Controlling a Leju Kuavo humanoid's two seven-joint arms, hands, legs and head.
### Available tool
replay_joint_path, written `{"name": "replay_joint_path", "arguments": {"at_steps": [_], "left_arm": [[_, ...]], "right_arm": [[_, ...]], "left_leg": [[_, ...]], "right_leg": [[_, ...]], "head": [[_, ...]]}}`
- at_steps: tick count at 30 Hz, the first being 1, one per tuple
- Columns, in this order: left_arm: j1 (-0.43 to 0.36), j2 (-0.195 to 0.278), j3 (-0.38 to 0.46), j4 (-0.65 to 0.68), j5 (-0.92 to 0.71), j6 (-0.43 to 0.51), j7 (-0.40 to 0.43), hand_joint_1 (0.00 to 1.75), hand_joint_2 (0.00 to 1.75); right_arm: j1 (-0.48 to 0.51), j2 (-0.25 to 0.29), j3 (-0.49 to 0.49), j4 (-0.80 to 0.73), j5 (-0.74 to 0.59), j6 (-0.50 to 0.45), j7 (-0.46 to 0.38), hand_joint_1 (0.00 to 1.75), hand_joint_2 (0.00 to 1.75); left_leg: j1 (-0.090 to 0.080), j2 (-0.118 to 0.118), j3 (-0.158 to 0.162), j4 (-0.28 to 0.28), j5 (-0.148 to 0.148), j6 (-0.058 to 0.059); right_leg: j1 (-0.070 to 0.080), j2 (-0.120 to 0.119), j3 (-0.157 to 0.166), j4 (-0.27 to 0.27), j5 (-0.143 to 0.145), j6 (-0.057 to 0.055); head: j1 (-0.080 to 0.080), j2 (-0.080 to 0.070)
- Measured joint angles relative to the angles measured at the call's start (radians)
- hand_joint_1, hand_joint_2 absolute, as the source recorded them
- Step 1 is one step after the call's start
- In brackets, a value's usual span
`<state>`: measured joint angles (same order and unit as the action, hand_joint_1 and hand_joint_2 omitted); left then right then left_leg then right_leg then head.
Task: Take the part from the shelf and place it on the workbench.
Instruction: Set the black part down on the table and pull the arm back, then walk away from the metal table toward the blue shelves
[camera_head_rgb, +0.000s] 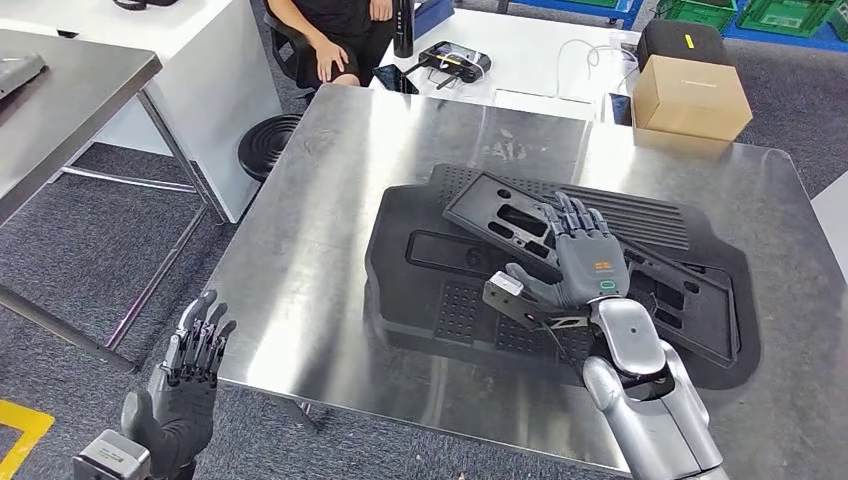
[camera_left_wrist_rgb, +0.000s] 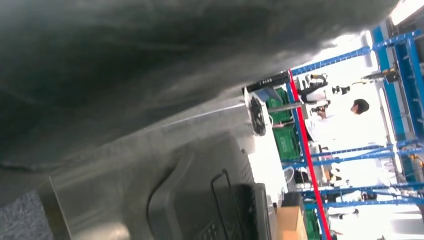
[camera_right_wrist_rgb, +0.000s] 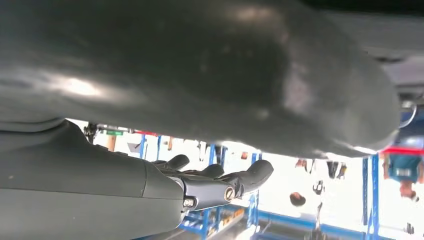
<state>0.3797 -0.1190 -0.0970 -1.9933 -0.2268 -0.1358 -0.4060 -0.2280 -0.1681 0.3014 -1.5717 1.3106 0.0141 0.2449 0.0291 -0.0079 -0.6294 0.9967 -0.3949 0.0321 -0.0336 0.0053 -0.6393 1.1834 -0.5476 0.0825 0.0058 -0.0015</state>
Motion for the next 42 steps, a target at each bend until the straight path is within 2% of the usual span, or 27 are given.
{"name": "replay_joint_path", "arguments": {"at_steps": [1, 2, 3, 4, 7, 9, 12, 13, 14, 15, 17, 19, 22, 24, 25, 27, 28, 29, 30, 32, 33, 34, 36, 38, 39, 40, 42], "left_arm": [[0.0, -0.002, 0.001, 0.0, -0.001, -0.004, 0.0, 0.0, 0.0], [0.0, -0.004, 0.002, 0.0, -0.002, -0.006, -0.001, 0.0, 0.0], [0.0, -0.006, 0.003, 0.0, -0.002, -0.007, -0.002, 0.0, 0.0], [0.001, -0.007, 0.003, 0.0, -0.003, -0.008, -0.003, 0.0, 0.0], [0.002, -0.01, 0.004, 0.0, -0.003, -0.008, -0.004, 0.0, 0.0], [0.003, -0.011, 0.005, 0.0, -0.003, -0.005, -0.004, 0.0, 0.0], [0.004, -0.011, 0.005, 0.0, -0.003, 0.0, -0.004, 0.0, 0.0], [0.005, -0.011, 0.005, 0.001, -0.003, 0.001, -0.004, 0.0, 0.0], [0.006, -0.011, 0.006, 0.001, -0.003, 0.001, -0.004, 0.0, 0.0], [0.006, -0.01, 0.007, 0.001, -0.003, 0.002, -0.004, 0.0, 0.0], [0.006, -0.011, 0.008, 0.002, -0.004, 0.002, -0.004, 0.0, 0.0], [0.007, -0.011, 0.009, 0.001, -0.005, 0.004, -0.004, 0.0, 0.0], [0.013, -0.014, 0.011, 0.0, -0.008, 0.012, -0.004, 0.0, 0.0], [0.014, -0.017, 0.011, 0.0, -0.012, 0.017, -0.004, 0.0, 0.0], [0.016, -0.019, 0.01, -0.001, -0.013, 0.018, -0.004, 0.0, 0.0], [0.019, -0.021, 0.01, 0.0, -0.015, 0.02, -0.006, 0.0, 0.0], [0.021, -0.021, 0.011, 0.0, -0.015, 0.02, -0.007, 0.0, 0.0], [0.022, -0.022, 0.011, 0.001, -0.015, 0.02, -0.008, 0.0, 0.0], [0.023, -0.023, 0.011, 0.001, -0.015, 0.02, -0.01, 0.0, 0.0], [0.024, -0.024, 0.012, 0.001, -0.016, 0.019, -0.013, 0.0, 0.0], [0.024, -0.025, 0.012, 0.001, -0.017, 0.02, -0.015, 0.0, 0.0], [0.025, -0.026, 0.012, 0.001, -0.018, 0.021, -0.016, 0.0, 0.0], [0.027, -0.028, 0.013, 0.0, -0.02, 0.024, -0.017, 0.0, 0.0], [0.03, -0.028, 0.013, 0.0, -0.022, 0.026, -0.017, 0.0, 0.0], [0.032, -0.028, 0.013, -0.001, -0.022, 0.027, -0.017, 0.0, 0.0], [0.034, -0.028, 0.013, -0.001, -0.023, 0.029, -0.017, 0.0, 0.0], [0.036, -0.028, 0.013, -0.001, -0.023, 0.033, -0.016, 0.0, 0.0]], "right_arm": [[0.007, 0.003, -0.005, -0.006, 0.008, -0.029, -0.006, 0.0, 0.0], [0.014, 0.008, -0.011, -0.014, 0.016, -0.061, -0.013, 0.0, 0.0], [0.024, 0.014, -0.017, -0.025, 0.022, -0.093, -0.023, 0.0, 0.0], [0.035, 0.02, -0.024, -0.038, 0.027, -0.127, -0.034, 0.0, 0.0], [0.069, 0.038, -0.042, -0.081, 0.045, -0.207, -0.063, 0.0, 0.0], [0.087, 0.05, -0.051, -0.109, 0.054, -0.236, -0.073, 0.0, 0.0], [0.116, 0.068, -0.066, -0.141, 0.049, -0.263, -0.086, 0.0, 0.0], [0.127, 0.073, -0.071, -0.15, 0.044, -0.27, -0.092, 0.0, 0.0], [0.139, 0.079, -0.074, -0.16, 0.04, -0.277, -0.097, 0.0, 0.0], [0.149, 0.084, -0.076, -0.172, 0.036, -0.283, -0.102, 0.0, 0.0], [0.166, 0.094, -0.077, -0.197, 0.029, -0.297, -0.112, 0.0, 0.0], [0.186, 0.104, -0.078, -0.226, 0.023, -0.319, -0.124, 0.0, 0.0], [0.218, 0.114, -0.076, -0.263, 0.008, -0.361, -0.141, 0.0, 0.0], [0.239, 0.115, -0.074, -0.283, -0.015, -0.399, -0.152, 0.0, 0.0], [0.251, 0.115, -0.073, -0.293, -0.027, -0.418, -0.156, 0.0, 0.0], [0.277, 0.115, -0.07, -0.307, -0.043, -0.453, -0.164, 0.0, 0.0], [0.291, 0.115, -0.068, -0.312, -0.046, -0.466, -0.167, 0.0, 0.0], [0.303, 0.115, -0.065, -0.315, -0.048, -0.477, -0.171, 0.0, 0.0], [0.313, 0.115, -0.062, -0.319, -0.05, -0.488, -0.174, 0.0, 0.0], [0.325, 0.115, -0.054, -0.328, -0.06, -0.509, -0.181, 0.0, 0.0], [0.33, 0.115, -0.049, -0.333, -0.068, -0.521, -0.185, 0.0, 0.0], [0.337, 0.115, -0.043, -0.339, -0.078, -0.534, -0.19, 0.0, 0.0], [0.35, 0.115, -0.034, -0.348, -0.092, -0.552, -0.197, 0.0, 0.0], [0.361, 0.115, -0.025, -0.352, -0.099, -0.559, -0.201, 0.0, 0.0], [0.365, 0.115, -0.021, -0.354, -0.104, -0.561, -0.203, 0.0, 0.0], [0.369, 0.115, -0.017, -0.355, -0.112, -0.563, -0.207, 0.0, 0.0], [0.38, 0.116, -0.008, -0.355, -0.136, -0.571, -0.218, 0.0, 0.0]], "left_leg": [[0.004, 0.0, 0.0, 0.002, 0.0, -0.009], [0.005, 0.0, -0.002, 0.005, -0.001, -0.02], [0.005, 0.0, -0.002, 0.008, -0.001, -0.029], [0.004, 0.0, -0.003, 0.008, -0.001, -0.039], [0.008, 0.001, -0.004, 0.007, 0.002, -0.058], [0.01, 0.004, -0.024, 0.061, -0.043, -0.061], [0.005, 0.005, -0.099, 0.258, -0.156, -0.056], [0.002, 0.005, -0.112, 0.299, -0.171, -0.052], [0.0, 0.005, -0.106, 0.303, -0.167, -0.047], [-0.004, 0.005, -0.08, 0.265, -0.147, -0.039], [-0.012, 0.004, 0.003, 0.13, -0.096, -0.021], [-0.02, 0.004, 0.05, 0.045, -0.076, -0.011], [-0.027, 0.004, 0.051, 0.031, -0.07, -0.003], [-0.023, 0.005, 0.048, 0.024, -0.061, 0.009], [-0.021, 0.006, 0.044, 0.021, -0.057, 0.015], [-0.021, 0.006, 0.032, 0.021, -0.05, 0.021], [-0.022, 0.006, 0.026, 0.021, -0.046, 0.022], [-0.023, 0.006, 0.02, 0.021, -0.042, 0.022], [-0.023, 0.006, 0.014, 0.021, -0.037, 0.021], [-0.023, 0.005, 0.008, 0.021, -0.029, 0.017], [-0.024, 0.005, 0.006, 0.022, -0.025, 0.013], [-0.026, 0.004, 0.005, 0.022, -0.021, 0.008], [-0.028, 0.004, 0.005, 0.02, -0.012, -0.004], [-0.027, 0.004, 0.001, 0.022, -0.011, -0.017], [-0.026, 0.004, -0.006, 0.036, -0.029, -0.022], [-0.025, 0.004, -0.019, 0.069, -0.062, -0.027], [-0.022, 0.004, -0.058, 0.189, -0.15, -0.036]], "right_leg": [[-0.007, -0.004, 0.039, -0.08, 0.03, 0.017], [-0.01, -0.006, 0.073, -0.148, 0.056, 0.026], [-0.011, -0.008, 0.093, -0.189, 0.073, 0.024], [-0.009, -0.008, 0.101, -0.206, 0.081, 0.016], [-0.004, -0.004, 0.094, -0.195, 0.091, -0.018], [-0.004, -0.004, 0.091, -0.195, 0.097, -0.032], [0.008, -0.005, 0.087, -0.194, 0.101, -0.046], [0.014, -0.005, 0.085, -0.194, 0.102, -0.049], [0.018, -0.005, 0.084, -0.194, 0.103, -0.051], [0.022, -0.004, 0.084, -0.193, 0.104, -0.052], [0.028, -0.002, 0.083, -0.192, 0.104, -0.052], [0.034, -0.002, 0.08, -0.189, 0.104, -0.051], [0.031, -0.004, 0.074, -0.188, 0.106, -0.043], [0.03, -0.004, 0.056, -0.152, 0.078, -0.041], [0.029, -0.004, 0.035, -0.106, 0.049, -0.043], [0.028, -0.004, -0.019, 0.028, -0.017, -0.047], [0.027, -0.004, -0.04, 0.083, -0.038, -0.044], [0.026, -0.004, -0.044, 0.106, -0.045, -0.038], [0.026, -0.004, -0.027, 0.085, -0.035, -0.029], [0.025, -0.005, 0.063, -0.06, 0.008, -0.016], [0.028, -0.005, 0.11, -0.133, 0.028, -0.016], [0.03, -0.005, 0.141, -0.184, 0.042, -0.02], [0.036, -0.004, 0.151, -0.211, 0.054, -0.036], [0.031, -0.004, 0.143, -0.217, 0.063, -0.052], [0.026, -0.005, 0.141, -0.22, 0.069, -0.061], [0.022, -0.005, 0.138, -0.222, 0.077, -0.068], [0.021, -0.007, 0.127, -0.221, 0.088, -0.077]], "head": [[0.001, 0.0], [0.003, 0.0], [0.003, 0.0], [0.004, 0.0], [0.0, 0.0], [-0.002, 0.0], [-0.003, 0.0], [-0.004, 0.0], [-0.004, 0.0], [-0.004, 0.0], [-0.003, 0.0], [-0.002, 0.0], [-0.002, 0.0], [0.001, 0.0], [0.003, 0.0], [0.007, 0.0], [0.007, 0.0], [0.007, 0.0], [0.007, 0.0], [0.008, 0.0], [0.007, 0.0], [0.007, 0.0], [0.005, 0.0], [0.005, 0.0], [0.004, 0.0], [0.003, 0.0], [0.0, 0.0]]}}
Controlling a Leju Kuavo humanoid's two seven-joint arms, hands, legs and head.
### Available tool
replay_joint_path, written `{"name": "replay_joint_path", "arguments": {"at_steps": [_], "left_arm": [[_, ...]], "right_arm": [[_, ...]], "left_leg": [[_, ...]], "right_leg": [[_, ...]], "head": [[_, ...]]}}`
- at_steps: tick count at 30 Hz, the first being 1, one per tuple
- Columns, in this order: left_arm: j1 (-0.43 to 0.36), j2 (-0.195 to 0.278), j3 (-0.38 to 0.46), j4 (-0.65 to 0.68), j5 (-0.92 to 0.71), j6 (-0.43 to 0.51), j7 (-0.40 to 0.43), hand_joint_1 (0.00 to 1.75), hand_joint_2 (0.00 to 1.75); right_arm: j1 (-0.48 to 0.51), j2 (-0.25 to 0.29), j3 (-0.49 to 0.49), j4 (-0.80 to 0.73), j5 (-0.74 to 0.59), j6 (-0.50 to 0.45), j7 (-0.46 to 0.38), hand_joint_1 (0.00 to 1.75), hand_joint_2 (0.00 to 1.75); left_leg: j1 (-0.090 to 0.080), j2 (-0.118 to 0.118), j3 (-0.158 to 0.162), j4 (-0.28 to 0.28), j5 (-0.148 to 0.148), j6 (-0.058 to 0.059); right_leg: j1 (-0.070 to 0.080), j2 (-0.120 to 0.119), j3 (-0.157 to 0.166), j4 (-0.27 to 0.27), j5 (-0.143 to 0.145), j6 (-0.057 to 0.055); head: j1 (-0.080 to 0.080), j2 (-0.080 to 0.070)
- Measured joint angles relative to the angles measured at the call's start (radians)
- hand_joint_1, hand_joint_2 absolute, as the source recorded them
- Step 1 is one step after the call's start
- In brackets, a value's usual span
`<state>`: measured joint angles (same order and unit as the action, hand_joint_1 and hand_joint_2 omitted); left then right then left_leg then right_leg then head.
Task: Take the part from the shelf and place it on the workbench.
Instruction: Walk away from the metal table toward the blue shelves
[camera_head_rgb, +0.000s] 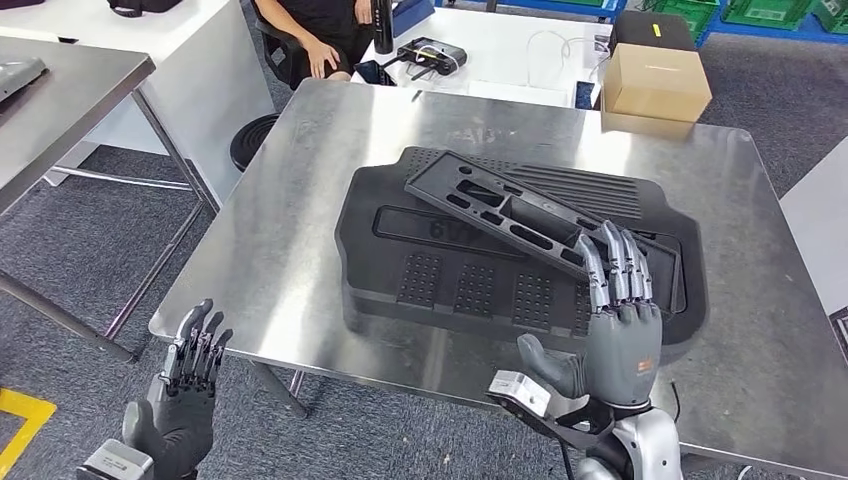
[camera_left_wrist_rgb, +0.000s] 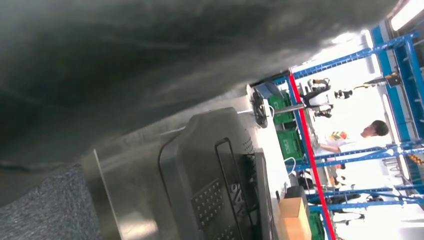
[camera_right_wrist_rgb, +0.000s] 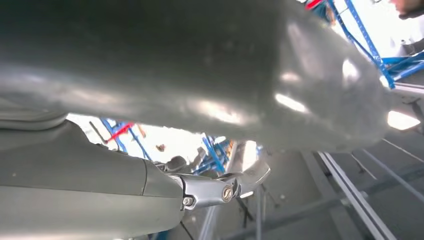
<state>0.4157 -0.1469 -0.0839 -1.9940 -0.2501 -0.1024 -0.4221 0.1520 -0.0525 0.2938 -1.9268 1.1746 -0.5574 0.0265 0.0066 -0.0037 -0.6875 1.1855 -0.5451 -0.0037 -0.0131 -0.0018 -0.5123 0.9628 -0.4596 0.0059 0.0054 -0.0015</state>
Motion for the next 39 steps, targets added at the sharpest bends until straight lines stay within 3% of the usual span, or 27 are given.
{"name": "replay_joint_path", "arguments": {"at_steps": [1, 2, 3, 5, 7, 8, 11, 12, 14, 16, 17, 18, 19, 21, 23, 24, 27, 28, 30, 32, 33, 34, 35, 37, 39], "left_arm": [[0.001, 0.0, 0.0, 0.0, 0.0, 0.002, 0.001, 0.0, 0.0], [0.003, 0.0, 0.0, 0.0, -0.001, 0.004, 0.002, 0.0, 0.0], [0.004, 0.0, 0.0, 0.0, -0.001, 0.007, 0.004, 0.0, 0.0], [0.006, 0.0, -0.002, 0.0, -0.002, 0.012, 0.006, 0.0, 0.0], [0.007, 0.001, -0.004, 0.0, -0.002, 0.018, 0.007, 0.0, 0.0], [0.008, 0.001, -0.004, 0.0, -0.002, 0.02, 0.007, 0.0, 0.0], [0.01, 0.001, -0.007, 0.0, -0.007, 0.023, 0.007, 0.0, 0.0], [0.01, 0.0, -0.008, -0.001, -0.012, 0.023, 0.009, 0.0, 0.0], [0.009, -0.005, -0.008, -0.003, -0.023, 0.019, 0.014, 0.0, 0.0], [0.009, -0.012, -0.005, -0.004, -0.03, 0.012, 0.021, 0.0, 0.0], [0.01, -0.014, -0.003, -0.004, -0.032, 0.008, 0.022, 0.0, 0.0], [0.01, -0.016, -0.002, -0.005, -0.033, 0.004, 0.024, 0.0, 0.0], [0.01, -0.018, -0.001, -0.005, -0.033, 0.002, 0.025, 0.0, 0.0], [0.011, -0.022, 0.001, -0.005, -0.034, 0.001, 0.026, 0.0, 0.0], [0.012, -0.024, 0.002, -0.007, -0.035, 0.001, 0.027, 0.0, 0.0], [0.012, -0.025, 0.002, -0.008, -0.035, 0.001, 0.028, 0.0, 0.0], [0.015, -0.029, 0.003, -0.01, -0.036, 0.001, 0.03, 0.0, 0.0], [0.016, -0.029, 0.003, -0.011, -0.036, 0.001, 0.03, 0.0, 0.0], [0.017, -0.029, 0.003, -0.011, -0.036, 0.001, 0.03, 0.0, 0.0], [0.017, -0.029, 0.003, -0.011, -0.036, 0.001, 0.03, 0.0, 0.0], [0.017, -0.029, 0.004, -0.011, -0.036, 0.001, 0.03, 0.0, 0.0], [0.017, -0.029, 0.004, -0.011, -0.036, 0.002, 0.03, 0.0, 0.0], [0.017, -0.029, 0.004, -0.011, -0.036, 0.003, 0.031, 0.0, 0.0], [0.015, -0.029, 0.004, -0.011, -0.036, 0.007, 0.031, 0.0, 0.0], [0.015, -0.029, 0.004, -0.01, -0.035, 0.01, 0.031, 0.0, 0.0]], "right_arm": [[0.008, 0.0, 0.005, 0.0, -0.014, -0.007, -0.007, 0.0, 0.0], [0.017, 0.0, 0.011, 0.0, -0.031, -0.02, -0.017, 0.0, 0.0], [0.026, 0.0, 0.017, 0.0, -0.049, -0.038, -0.029, 0.0, 0.0], [0.042, 0.0, 0.032, 0.0, -0.08, -0.082, -0.05, 0.0, 0.0], [0.053, 0.0, 0.044, 0.0, -0.094, -0.106, -0.06, 0.0, 0.0], [0.057, 0.0, 0.048, 0.0, -0.098, -0.112, -0.064, 0.0, 0.0], [0.067, 0.0, 0.061, -0.002, -0.151, -0.122, -0.093, 0.0, 0.0], [0.074, 0.0, 0.064, -0.005, -0.184, -0.125, -0.117, 0.0, 0.0], [0.091, 0.005, 0.067, -0.017, -0.255, -0.128, -0.184, 0.0, 0.87], [0.112, 0.015, 0.068, -0.029, -0.324, -0.129, -0.258, 0.0, 1.75], [0.121, 0.019, 0.068, -0.033, -0.363, -0.129, -0.289, 0.0, 1.75], [0.13, 0.023, 0.069, -0.035, -0.403, -0.129, -0.31, 0.0, 1.75], [0.135, 0.024, 0.073, -0.037, -0.448, -0.129, -0.323, 0.0, 1.75], [0.14, 0.024, 0.085, -0.041, -0.518, -0.129, -0.326, 0.0, 1.75], [0.142, 0.023, 0.095, -0.049, -0.543, -0.129, -0.325, 0.0, 1.75], [0.144, 0.023, 0.098, -0.052, -0.545, -0.129, -0.325, 0.0, 1.75], [0.148, 0.023, 0.109, -0.057, -0.549, -0.128, -0.325, 0.0, 1.75], [0.149, 0.023, 0.111, -0.058, -0.55, -0.128, -0.325, 0.0, 1.75], [0.15, 0.023, 0.116, -0.059, -0.561, -0.128, -0.328, 0.0, 1.75], [0.151, 0.022, 0.119, -0.058, -0.602, -0.128, -0.336, 0.0, 1.75], [0.151, 0.021, 0.121, -0.058, -0.635, -0.128, -0.341, 0.0, 1.75], [0.151, 0.019, 0.124, -0.058, -0.672, -0.128, -0.346, 0.0, 1.75], [0.152, 0.016, 0.129, -0.058, -0.711, -0.128, -0.35, 0.0, 1.75], [0.152, 0.007, 0.138, -0.058, -0.779, -0.128, -0.359, 0.0, 1.75], [0.154, -0.001, 0.142, -0.061, -0.805, -0.128, -0.363, 0.0, 1.75]], "left_leg": [[0.002, 0.0, -0.017, 0.061, -0.031, -0.004], [0.004, 0.0, -0.021, 0.098, -0.044, -0.007], [0.006, 0.0, -0.007, 0.098, -0.037, -0.009], [0.013, 0.001, 0.072, -0.005, 0.011, -0.012], [0.013, -0.003, 0.144, -0.118, 0.04, -0.01], [0.011, -0.005, 0.157, -0.144, 0.042, -0.006], [0.006, -0.007, 0.144, -0.155, 0.05, 0.016], [0.006, -0.006, 0.138, -0.157, 0.057, 0.026], [0.007, -0.004, 0.12, -0.161, 0.074, 0.044], [0.005, -0.003, 0.096, -0.16, 0.089, 0.052], [0.003, -0.002, 0.085, -0.16, 0.097, 0.052], [0.002, -0.001, 0.074, -0.16, 0.105, 0.052], [0.001, 0.0, 0.065, -0.16, 0.112, 0.051], [-0.002, 0.0, 0.051, -0.16, 0.127, 0.048], [-0.005, 0.0, 0.043, -0.16, 0.142, 0.04], [-0.005, 0.001, 0.042, -0.161, 0.149, 0.034], [-0.003, 0.001, 0.038, -0.163, 0.158, 0.013], [-0.002, 0.001, 0.033, -0.149, 0.137, 0.008], [0.001, 0.0, 0.007, -0.062, 0.051, -0.003], [0.005, 0.0, -0.021, 0.063, -0.03, -0.012], [0.008, 0.0, -0.022, 0.102, -0.042, -0.017], [0.012, 0.001, -0.005, 0.103, -0.034, -0.02], [0.016, 0.001, 0.031, 0.067, -0.013, -0.024], [0.022, -0.001, 0.125, -0.064, 0.021, -0.032], [0.02, -0.008, 0.168, -0.137, 0.029, -0.024]], "right_leg": [[0.0, -0.001, -0.006, 0.001, 0.005, -0.001], [0.0, -0.001, -0.013, 0.004, 0.009, 0.001], [-0.001, -0.001, -0.019, 0.007, 0.011, 0.003], [-0.004, -0.001, -0.03, 0.018, 0.014, 0.007], [-0.003, 0.0, -0.04, 0.03, 0.016, 0.012], [-0.001, 0.001, -0.044, 0.033, 0.018, 0.017], [-0.001, 0.003, -0.057, 0.036, 0.028, 0.04], [-0.001, 0.004, -0.066, 0.046, 0.02, 0.042], [-0.002, 0.004, -0.105, 0.124, -0.033, 0.036], [-0.001, 0.004, -0.158, 0.26, -0.108, 0.027], [-0.001, 0.004, -0.173, 0.312, -0.13, 0.028], [-0.001, 0.003, -0.17, 0.328, -0.136, 0.033], [-0.001, 0.003, -0.148, 0.308, -0.128, 0.041], [0.003, 0.003, -0.048, 0.168, -0.091, 0.047], [0.011, 0.002, 0.04, 0.037, -0.068, 0.04], [0.015, 0.001, 0.055, 0.008, -0.066, 0.035], [0.011, 0.001, 0.044, -0.006, -0.048, 0.019], [0.006, 0.0, 0.04, -0.009, -0.039, 0.011], [0.0, -0.002, 0.028, -0.011, -0.024, 0.001], [-0.001, -0.003, 0.013, -0.008, -0.012, -0.001], [-0.001, -0.004, 0.007, -0.006, -0.006, 0.002], [-0.003, -0.004, 0.001, -0.003, -0.002, 0.005], [-0.005, -0.004, -0.005, 0.003, 0.001, 0.009], [-0.009, -0.004, -0.02, 0.02, 0.004, 0.017], [-0.007, -0.003, -0.036, 0.037, 0.006, 0.027]], "head": [[0.0, 0.0], [0.0, 0.0], [0.0, 0.0], [-0.001, 0.0], [0.0, 0.0], [0.0, 0.0], [0.0, 0.0], [0.002, 0.0], [0.004, 0.0], [0.005, 0.0], [0.005, 0.0], [0.005, 0.0], [0.005, 0.0], [0.005, 0.0], [0.003, 0.0], [0.003, 0.0], [0.004, 0.0], [0.003, 0.0], [0.0, 0.0], [-0.001, 0.0], [-0.001, 0.0], [-0.001, 0.0], [-0.001, 0.0], [-0.002, 0.0], [-0.003, 0.0]]}}
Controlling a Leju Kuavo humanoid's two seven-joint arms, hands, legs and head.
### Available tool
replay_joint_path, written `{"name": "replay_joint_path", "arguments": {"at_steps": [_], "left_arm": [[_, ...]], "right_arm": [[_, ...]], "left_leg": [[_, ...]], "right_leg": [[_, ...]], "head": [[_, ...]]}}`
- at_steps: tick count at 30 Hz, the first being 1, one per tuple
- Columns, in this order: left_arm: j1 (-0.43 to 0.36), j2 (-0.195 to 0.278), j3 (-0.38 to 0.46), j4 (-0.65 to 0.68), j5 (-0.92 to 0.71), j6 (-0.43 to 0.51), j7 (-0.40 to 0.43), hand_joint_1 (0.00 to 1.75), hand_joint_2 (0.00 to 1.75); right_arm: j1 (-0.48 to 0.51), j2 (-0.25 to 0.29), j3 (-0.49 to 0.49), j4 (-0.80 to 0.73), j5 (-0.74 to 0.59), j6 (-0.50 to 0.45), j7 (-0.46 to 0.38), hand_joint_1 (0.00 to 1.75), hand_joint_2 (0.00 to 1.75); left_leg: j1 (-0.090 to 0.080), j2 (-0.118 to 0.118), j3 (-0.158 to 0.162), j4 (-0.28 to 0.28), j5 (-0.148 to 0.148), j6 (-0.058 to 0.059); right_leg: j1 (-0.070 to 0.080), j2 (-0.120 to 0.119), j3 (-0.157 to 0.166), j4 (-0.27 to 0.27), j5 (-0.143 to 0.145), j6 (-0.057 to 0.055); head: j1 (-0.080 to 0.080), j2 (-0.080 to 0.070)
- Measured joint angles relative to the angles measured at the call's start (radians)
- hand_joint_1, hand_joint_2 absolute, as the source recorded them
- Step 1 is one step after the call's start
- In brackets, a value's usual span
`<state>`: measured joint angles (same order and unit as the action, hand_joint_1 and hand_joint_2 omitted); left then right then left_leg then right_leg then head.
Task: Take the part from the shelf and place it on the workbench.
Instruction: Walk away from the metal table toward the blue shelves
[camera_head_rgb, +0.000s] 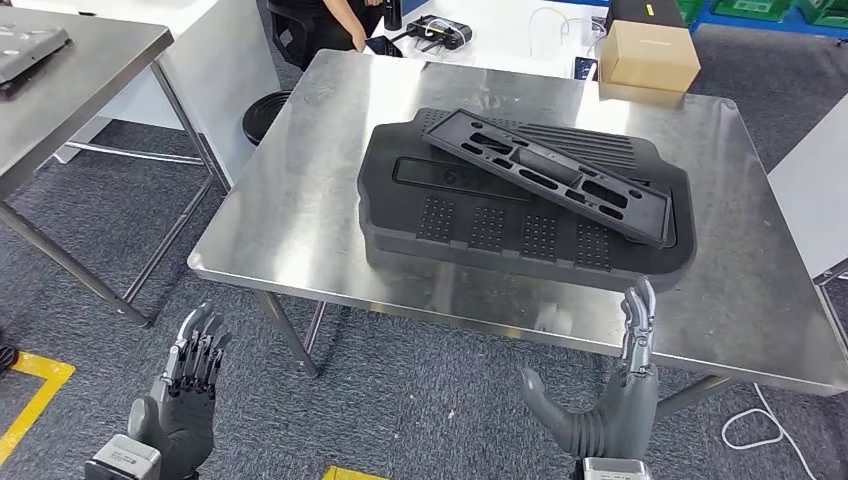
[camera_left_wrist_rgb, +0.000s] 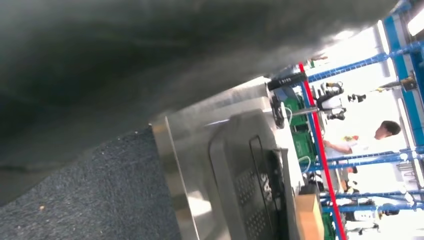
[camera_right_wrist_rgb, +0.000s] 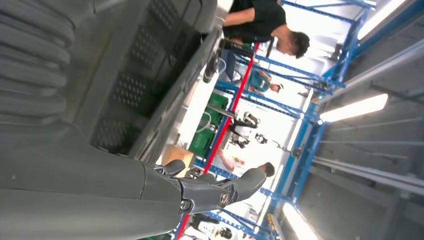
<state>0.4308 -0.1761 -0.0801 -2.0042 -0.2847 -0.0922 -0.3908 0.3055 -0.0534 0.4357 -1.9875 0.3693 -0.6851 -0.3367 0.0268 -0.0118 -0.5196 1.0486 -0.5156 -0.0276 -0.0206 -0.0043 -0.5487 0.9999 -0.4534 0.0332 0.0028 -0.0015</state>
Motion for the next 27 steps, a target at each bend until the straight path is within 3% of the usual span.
{"name": "replay_joint_path", "arguments": {"at_steps": [4, 6, 8, 10, 11, 12, 14, 16, 18, 20, 21, 24, 25, 26, 27], "left_arm": [[-0.001, 0.0, -0.001, 0.0, 0.002, 0.001, 0.0, 0.0, 0.0], [-0.002, 0.0, -0.003, 0.0, 0.003, 0.001, 0.001, 0.0, 0.0], [-0.002, 0.0, -0.005, 0.001, 0.004, 0.002, 0.002, 0.0, 0.0], [-0.003, 0.002, -0.007, 0.002, 0.005, 0.007, 0.003, 0.0, 0.0], [-0.004, 0.003, -0.009, 0.003, 0.006, 0.009, 0.003, 0.0, 0.0], [-0.004, 0.004, -0.012, 0.003, 0.007, 0.012, 0.004, 0.0, 0.0], [-0.008, 0.007, -0.019, 0.003, 0.01, 0.016, 0.004, 0.0, 0.0], [-0.012, 0.01, -0.028, 0.004, 0.015, 0.023, 0.005, 0.0, 0.0], [-0.016, 0.014, -0.038, 0.006, 0.021, 0.031, 0.007, 0.0, 0.0], [-0.019, 0.021, -0.051, 0.009, 0.025, 0.044, 0.008, 0.0, 0.0], [-0.021, 0.027, -0.057, 0.012, 0.026, 0.05, 0.009, 0.0, 0.0], [-0.027, 0.046, -0.075, 0.022, 0.038, 0.077, 0.016, 0.0, 0.0], [-0.028, 0.053, -0.081, 0.026, 0.044, 0.089, 0.017, 0.0, 0.0], [-0.028, 0.06, -0.088, 0.03, 0.049, 0.1, 0.017, 0.0, 0.0], [-0.029, 0.068, -0.095, 0.033, 0.052, 0.109, 0.016, 0.0, 0.0]], "right_arm": [[0.005, -0.015, 0.005, -0.005, 0.02, 0.001, 0.021, 0.0, 1.75], [0.008, -0.022, 0.007, -0.005, 0.03, 0.002, 0.035, 0.0, 1.75], [0.01, -0.028, 0.009, -0.005, 0.042, 0.005, 0.046, 0.0, 1.75], [0.015, -0.035, 0.01, -0.005, 0.054, 0.01, 0.056, 0.0, 0.87], [0.019, -0.038, 0.01, -0.005, 0.062, 0.011, 0.06, 0.0, 0.44], [0.023, -0.04, 0.011, -0.006, 0.07, 0.011, 0.062, 0.0, 0.0], [0.03, -0.045, 0.011, -0.013, 0.085, 0.008, 0.06, 0.0, 0.0], [0.036, -0.049, 0.011, -0.022, 0.093, 0.004, 0.056, 0.0, 0.0], [0.049, -0.053, 0.011, -0.029, 0.103, 0.002, 0.048, 0.0, 0.0], [0.059, -0.057, 0.011, -0.035, 0.111, 0.001, 0.037, 0.0, 0.0], [0.063, -0.058, 0.011, -0.037, 0.111, 0.001, 0.032, 0.0, 0.0], [0.073, -0.06, 0.01, -0.039, 0.115, 0.001, 0.025, 0.0, 0.0], [0.075, -0.06, 0.01, -0.039, 0.119, 0.001, 0.026, 0.0, 0.0], [0.077, -0.06, 0.01, -0.039, 0.123, 0.001, 0.027, 0.0, 0.0], [0.078, -0.061, 0.01, -0.039, 0.127, 0.001, 0.029, 0.0, 0.0]], "left_leg": [[-0.007, -0.003, -0.026, -0.002, 0.013, 0.038], [-0.008, 0.0, -0.045, -0.005, 0.028, 0.059], [-0.012, 0.003, -0.068, -0.004, 0.043, 0.07], [-0.016, 0.004, -0.089, -0.004, 0.058, 0.072], [-0.019, 0.005, -0.098, -0.004, 0.066, 0.072], [-0.02, 0.004, -0.105, -0.004, 0.073, 0.072], [-0.022, 0.004, -0.115, -0.004, 0.086, 0.068], [-0.023, 0.005, -0.119, -0.006, 0.099, 0.058], [-0.023, 0.008, -0.119, -0.012, 0.113, 0.044], [-0.022, 0.008, -0.126, 0.0, 0.095, 0.031], [-0.021, 0.008, -0.136, 0.032, 0.061, 0.025], [-0.016, 0.008, -0.181, 0.208, -0.067, 0.01], [-0.013, 0.008, -0.181, 0.242, -0.078, 0.006], [-0.01, 0.008, -0.163, 0.241, -0.07, 0.002], [-0.007, 0.009, -0.126, 0.2, -0.048, -0.001]], "right_leg": [[0.0, 0.004, -0.024, 0.016, 0.003, 0.024], [-0.002, 0.005, -0.064, 0.09, -0.047, 0.018], [0.0, 0.005, -0.12, 0.224, -0.115, 0.008], [0.001, 0.005, -0.136, 0.296, -0.139, 0.01], [0.003, 0.005, -0.115, 0.278, -0.128, 0.015], [0.007, 0.005, -0.075, 0.223, -0.108, 0.018], [0.019, 0.003, 0.028, 0.074, -0.079, 0.013], [0.029, 0.001, 0.079, -0.011, -0.07, 0.002], [0.031, 0.0, 0.074, -0.024, -0.059, -0.007], [0.022, 0.0, 0.065, -0.034, -0.042, -0.017], [0.016, -0.001, 0.06, -0.038, -0.033, -0.024], [0.013, -0.003, 0.038, -0.037, -0.014, -0.032], [0.013, -0.004, 0.032, -0.035, -0.008, -0.03], [0.012, -0.004, 0.027, -0.033, -0.004, -0.027], [0.01, -0.004, 0.022, -0.028, 0.0, -0.024]], "head": [[0.002, 0.0], [0.004, 0.0], [0.007, 0.0], [0.008, 0.0], [0.008, 0.0], [0.008, 0.0], [0.007, 0.0], [0.007, 0.0], [0.006, 0.0], [0.005, 0.0], [0.004, 0.0], [0.001, 0.0], [0.001, 0.0], [0.001, 0.0], [0.001, 0.0]]}}
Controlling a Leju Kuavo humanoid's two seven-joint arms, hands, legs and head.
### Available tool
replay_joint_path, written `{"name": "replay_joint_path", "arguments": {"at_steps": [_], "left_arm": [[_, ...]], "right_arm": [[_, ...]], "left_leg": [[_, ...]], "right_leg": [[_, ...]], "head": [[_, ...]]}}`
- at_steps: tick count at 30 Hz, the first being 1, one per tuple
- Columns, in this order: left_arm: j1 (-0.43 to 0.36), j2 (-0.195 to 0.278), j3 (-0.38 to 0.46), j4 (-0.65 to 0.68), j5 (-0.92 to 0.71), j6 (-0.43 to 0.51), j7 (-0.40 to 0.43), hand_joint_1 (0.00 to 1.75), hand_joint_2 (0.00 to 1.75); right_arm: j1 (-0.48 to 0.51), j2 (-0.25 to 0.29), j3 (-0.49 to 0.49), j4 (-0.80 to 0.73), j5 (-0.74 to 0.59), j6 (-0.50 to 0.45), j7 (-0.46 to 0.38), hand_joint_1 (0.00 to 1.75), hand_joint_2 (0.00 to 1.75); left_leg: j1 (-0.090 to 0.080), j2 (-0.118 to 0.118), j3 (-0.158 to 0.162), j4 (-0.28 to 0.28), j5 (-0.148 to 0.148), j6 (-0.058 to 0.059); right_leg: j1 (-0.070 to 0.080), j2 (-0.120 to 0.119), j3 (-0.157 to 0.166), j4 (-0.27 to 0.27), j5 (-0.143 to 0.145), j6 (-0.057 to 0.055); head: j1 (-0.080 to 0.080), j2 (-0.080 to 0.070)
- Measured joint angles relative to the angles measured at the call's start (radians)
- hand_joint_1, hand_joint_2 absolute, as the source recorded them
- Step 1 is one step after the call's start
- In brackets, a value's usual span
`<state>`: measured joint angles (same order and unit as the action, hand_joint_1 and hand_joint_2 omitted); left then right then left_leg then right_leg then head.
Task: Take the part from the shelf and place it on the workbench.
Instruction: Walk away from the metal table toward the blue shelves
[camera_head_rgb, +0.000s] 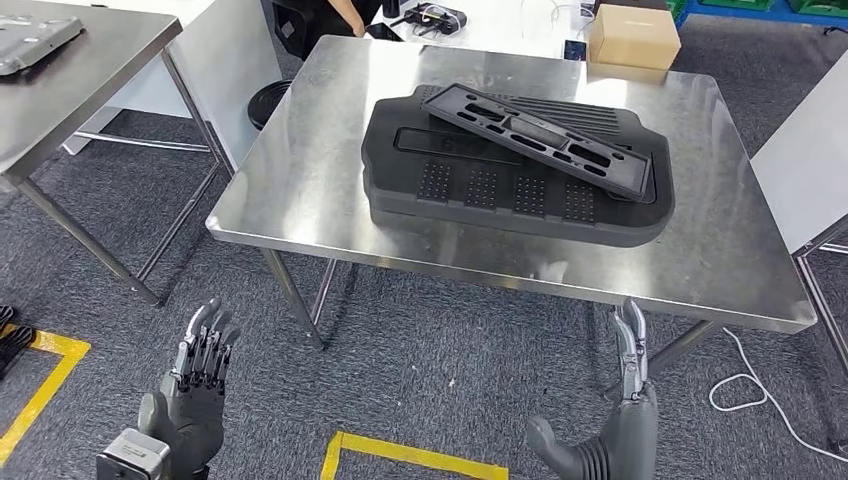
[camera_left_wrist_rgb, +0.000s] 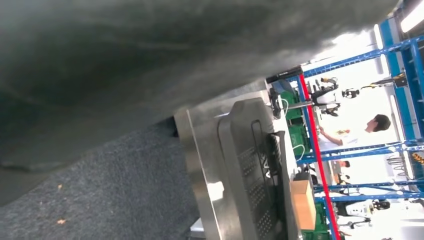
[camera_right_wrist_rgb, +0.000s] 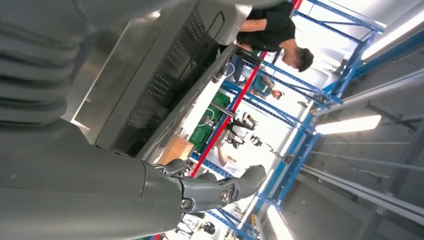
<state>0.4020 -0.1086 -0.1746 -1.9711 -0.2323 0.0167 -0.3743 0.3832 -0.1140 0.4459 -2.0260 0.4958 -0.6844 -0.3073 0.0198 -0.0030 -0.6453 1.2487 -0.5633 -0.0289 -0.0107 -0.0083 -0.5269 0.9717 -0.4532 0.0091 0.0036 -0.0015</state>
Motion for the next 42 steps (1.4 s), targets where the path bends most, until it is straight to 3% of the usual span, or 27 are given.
{"name": "replay_joint_path", "arguments": {"at_steps": [2, 4, 7, 8, 9, 11, 13, 14, 15, 17, 18, 20, 23, 25, 27, 28, 29, 30, 33, 34, 37, 39, 40, 42], "left_arm": [[-0.003, 0.01, -0.012, 0.004, 0.005, 0.013, -0.001, 0.0, 0.0], [-0.005, 0.018, -0.021, 0.006, 0.007, 0.023, -0.001, 0.0, 0.0], [-0.006, 0.025, -0.031, 0.007, 0.011, 0.031, -0.001, 0.0, 0.0], [-0.007, 0.026, -0.034, 0.007, 0.012, 0.034, -0.001, 0.0, 0.0], [-0.008, 0.027, -0.037, 0.007, 0.013, 0.036, 0.0, 0.0, 0.0], [-0.008, 0.029, -0.042, 0.007, 0.016, 0.041, 0.002, 0.0, 0.0], [-0.009, 0.031, -0.046, 0.008, 0.02, 0.045, 0.005, 0.0, 0.0], [-0.009, 0.033, -0.047, 0.009, 0.021, 0.046, 0.006, 0.0, 0.0], [-0.009, 0.033, -0.049, 0.009, 0.022, 0.046, 0.007, 0.0, 0.0], [-0.009, 0.035, -0.052, 0.009, 0.022, 0.046, 0.008, 0.0, 0.0], [-0.009, 0.035, -0.054, 0.009, 0.022, 0.046, 0.008, 0.0, 0.0], [-0.01, 0.037, -0.057, 0.009, 0.022, 0.046, 0.008, 0.0, 0.0], [-0.011, 0.039, -0.058, 0.009, 0.022, 0.047, 0.01, 0.0, 0.0], [-0.011, 0.041, -0.058, 0.01, 0.023, 0.047, 0.01, 0.0, 0.0], [-0.012, 0.044, -0.058, 0.01, 0.023, 0.048, 0.011, 0.0, 0.0], [-0.012, 0.046, -0.058, 0.01, 0.023, 0.049, 0.011, 0.0, 0.0], [-0.012, 0.047, -0.058, 0.011, 0.024, 0.05, 0.012, 0.0, 0.0], [-0.012, 0.048, -0.058, 0.011, 0.024, 0.051, 0.013, 0.0, 0.0], [-0.016, 0.05, -0.058, 0.011, 0.024, 0.056, 0.014, 0.0, 0.0], [-0.018, 0.051, -0.058, 0.011, 0.024, 0.057, 0.015, 0.0, 0.0], [-0.02, 0.052, -0.059, 0.011, 0.025, 0.061, 0.017, 0.0, 0.0], [-0.021, 0.053, -0.06, 0.011, 0.026, 0.064, 0.019, 0.0, 0.0], [-0.022, 0.053, -0.062, 0.011, 0.027, 0.066, 0.019, 0.0, 0.0], [-0.024, 0.053, -0.065, 0.011, 0.031, 0.069, 0.021, 0.0, 0.0]], "right_arm": [[0.0, -0.001, 0.0, 0.0, 0.007, 0.0, 0.005, 0.0, 0.0], [0.0, -0.002, 0.0, 0.0, 0.012, 0.0, 0.007, 0.0, 0.0], [0.0, -0.004, 0.0, 0.0, 0.016, 0.0, 0.01, 0.0, 0.0], [0.0, -0.004, 0.0, 0.0, 0.016, 0.0, 0.011, 0.0, 0.0], [0.0, -0.005, 0.0, 0.0, 0.016, 0.0, 0.012, 0.0, 0.0], [0.0, -0.008, 0.0, 0.0, 0.016, 0.0, 0.015, 0.0, 0.0], [0.0, -0.01, 0.0, 0.0, 0.016, 0.0, 0.017, 0.0, 0.0], [0.0, -0.011, 0.0, 0.001, 0.016, 0.0, 0.017, 0.0, 0.0], [0.0, -0.011, -0.001, 0.001, 0.016, 0.0, 0.018, 0.0, 0.0], [0.0, -0.012, -0.001, 0.0, 0.016, 0.0, 0.018, 0.0, 0.0], [-0.001, -0.013, -0.001, 0.0, 0.016, 0.0, 0.018, 0.0, 0.0], [-0.001, -0.013, -0.001, 0.0, 0.016, 0.0, 0.018, 0.0, 0.0], [0.0, -0.014, -0.001, 0.0, 0.016, 0.0, 0.018, 0.0, 0.0], [0.0, -0.015, -0.001, 0.0, 0.017, 0.0, 0.018, 0.0, 0.0], [0.0, -0.015, -0.001, 0.0, 0.018, 0.0, 0.018, 0.0, 0.0], [0.0, -0.015, -0.001, 0.0, 0.017, 0.0, 0.018, 0.0, 0.0], [0.0, -0.015, -0.001, 0.001, 0.017, 0.0, 0.018, 0.0, 0.0], [0.0, -0.015, -0.001, 0.001, 0.016, 0.0, 0.018, 0.0, 0.0], [0.0, -0.015, -0.001, 0.001, 0.015, 0.0, 0.018, 0.0, 0.0], [0.0, -0.015, -0.001, 0.001, 0.015, 0.0, 0.018, 0.0, 0.0], [-0.001, -0.015, -0.001, 0.001, 0.014, 0.0, 0.017, 0.0, 0.0], [-0.001, -0.015, -0.001, 0.001, 0.013, 0.0, 0.018, 0.0, 0.0], [-0.002, -0.016, -0.001, 0.001, 0.013, 0.0, 0.018, 0.0, 0.0], [-0.002, -0.018, -0.001, 0.001, 0.013, 0.0, 0.021, 0.0, 0.0]], "left_leg": [[0.005, 0.0, 0.09, -0.129, 0.036, -0.004], [0.003, -0.003, 0.126, -0.196, 0.043, 0.003], [-0.003, -0.004, 0.108, -0.2, 0.051, 0.031], [-0.003, -0.003, 0.101, -0.202, 0.059, 0.043], [-0.003, -0.002, 0.093, -0.204, 0.066, 0.054], [-0.003, 0.0, 0.072, -0.204, 0.082, 0.068], [-0.004, 0.0, 0.049, -0.204, 0.098, 0.071], [-0.004, 0.0, 0.039, -0.204, 0.105, 0.07], [-0.005, 0.0, 0.03, -0.204, 0.113, 0.068], [-0.005, -0.001, 0.018, -0.204, 0.126, 0.064], [-0.005, -0.002, 0.015, -0.205, 0.133, 0.059], [-0.005, -0.002, 0.013, -0.208, 0.146, 0.046], [-0.004, -0.001, 0.01, -0.213, 0.154, 0.025], [-0.004, -0.001, -0.008, -0.163, 0.099, 0.018], [-0.003, -0.001, -0.04, -0.048, 0.009, 0.014], [-0.002, -0.001, -0.052, 0.005, -0.017, 0.011], [-0.002, 0.0, -0.051, 0.032, -0.025, 0.009], [-0.001, 0.001, -0.032, 0.023, -0.013, 0.007], [-0.001, 0.029, 0.086, -0.146, 0.045, 0.007], [-0.004, 0.039, 0.108, -0.185, 0.054, 0.012], [-0.012, 0.032, 0.101, -0.205, 0.065, 0.033], [-0.009, 0.021, 0.088, -0.211, 0.077, 0.052], [-0.007, 0.015, 0.08, -0.214, 0.086, 0.061], [-0.006, 0.002, 0.058, -0.214, 0.102, 0.07]], "right_leg": [[-0.001, 0.0, -0.016, 0.018, 0.004, 0.007], [0.003, 0.0, -0.035, 0.036, 0.008, 0.017], [0.001, 0.001, -0.051, 0.043, 0.016, 0.037], [0.0, 0.002, -0.061, 0.054, 0.007, 0.04], [0.0, 0.003, -0.078, 0.083, -0.014, 0.039], [-0.002, 0.004, -0.128, 0.195, -0.081, 0.032], [-0.002, 0.004, -0.164, 0.307, -0.129, 0.032], [-0.002, 0.004, -0.159, 0.319, -0.13, 0.038], [-0.002, 0.004, -0.131, 0.289, -0.118, 0.045], [0.0, 0.004, -0.031, 0.141, -0.082, 0.052], [0.003, 0.005, 0.015, 0.074, -0.069, 0.051], [0.01, 0.006, 0.049, 0.01, -0.061, 0.041], [0.007, 0.006, 0.037, 0.001, -0.04, 0.021], [-0.001, 0.004, 0.029, -0.007, -0.022, 0.005], [0.0, -0.002, 0.017, -0.006, -0.01, -0.005], [0.002, -0.006, 0.012, -0.004, -0.005, -0.006], [0.003, -0.011, 0.004, -0.001, -0.001, -0.006], [0.003, -0.016, -0.003, 0.004, 0.001, -0.005], [0.005, -0.036, -0.024, 0.027, 0.002, -0.001], [0.007, -0.041, -0.028, 0.033, 0.003, 0.002], [0.011, -0.056, -0.035, 0.038, 0.011, 0.019], [0.008, -0.044, -0.051, 0.055, -0.005, 0.028], [0.007, -0.03, -0.066, 0.088, -0.031, 0.027], [0.005, -0.006, -0.112, 0.206, -0.102, 0.02]], "head": [[-0.001, 0.0], [-0.001, 0.0], [-0.001, 0.0], [0.0, 0.0], [0.002, 0.0], [0.005, 0.0], [0.006, 0.0], [0.006, 0.0], [0.006, 0.0], [0.006, 0.0], [0.006, 0.0], [0.005, 0.0], [0.007, 0.0], [0.004, 0.0], [0.002, 0.0], [0.002, 0.0], [0.002, 0.0], [0.002, 0.0], [0.001, 0.0], [0.002, 0.0], [0.005, 0.0], [0.006, 0.0], [0.007, 0.0], [0.011, 0.0]]}}
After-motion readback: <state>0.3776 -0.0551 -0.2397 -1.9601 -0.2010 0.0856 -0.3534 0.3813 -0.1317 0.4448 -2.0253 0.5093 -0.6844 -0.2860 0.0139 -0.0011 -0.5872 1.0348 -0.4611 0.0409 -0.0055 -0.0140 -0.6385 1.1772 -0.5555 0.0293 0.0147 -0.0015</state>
